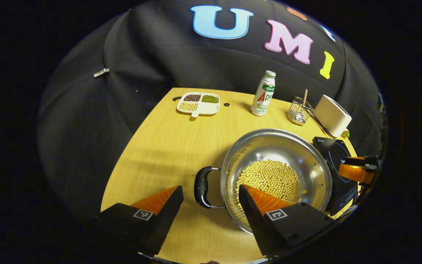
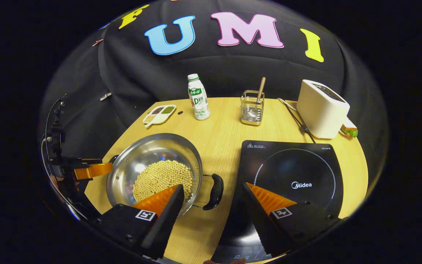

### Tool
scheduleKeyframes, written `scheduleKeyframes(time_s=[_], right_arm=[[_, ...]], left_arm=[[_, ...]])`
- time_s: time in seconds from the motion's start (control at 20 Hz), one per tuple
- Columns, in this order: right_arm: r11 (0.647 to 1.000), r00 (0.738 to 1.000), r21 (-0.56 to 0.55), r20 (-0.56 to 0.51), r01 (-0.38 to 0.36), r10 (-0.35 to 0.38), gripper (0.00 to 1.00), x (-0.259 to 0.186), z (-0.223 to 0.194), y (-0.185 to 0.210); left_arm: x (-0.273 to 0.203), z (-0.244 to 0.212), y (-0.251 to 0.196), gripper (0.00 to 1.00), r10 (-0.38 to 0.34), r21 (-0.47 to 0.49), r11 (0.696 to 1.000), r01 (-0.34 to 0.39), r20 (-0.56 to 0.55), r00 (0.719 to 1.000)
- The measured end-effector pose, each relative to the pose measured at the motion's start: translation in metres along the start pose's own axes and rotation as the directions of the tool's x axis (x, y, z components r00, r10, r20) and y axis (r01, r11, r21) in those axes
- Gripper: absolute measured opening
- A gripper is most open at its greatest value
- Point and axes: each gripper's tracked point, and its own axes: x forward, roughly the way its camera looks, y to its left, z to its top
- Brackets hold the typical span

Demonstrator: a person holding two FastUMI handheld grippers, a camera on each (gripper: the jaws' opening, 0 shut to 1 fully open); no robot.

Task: First push the handle of the pot to place it horizontally, then grasp the pot with both hands and set it on the induction cooktop.

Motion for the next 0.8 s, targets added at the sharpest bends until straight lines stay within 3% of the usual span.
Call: scheduleKeyframes(time_s=[0.35,0.55,0.8], right_arm=[[0.999,0.998,0.031,-0.056,0.023,-0.021,0.98,0.027,-0.01,0.003],[0.998,0.994,0.041,-0.1,0.037,-0.032,0.91,0.046,-0.019,0.003],[0.998,0.989,0.055,-0.142,0.039,-0.031,0.89,0.071,-0.026,0.012]], left_arm=[[0.03,0.003,-0.002,0.95,-0.024,0.016,1.0,0.025,-0.028,0.999],[0.043,0.001,0.001,0.96,-0.028,0.02,0.999,0.029,-0.049,0.998],[0.054,-0.004,-0.004,0.88,-0.059,0.015,0.998,0.06,-0.073,0.996]])
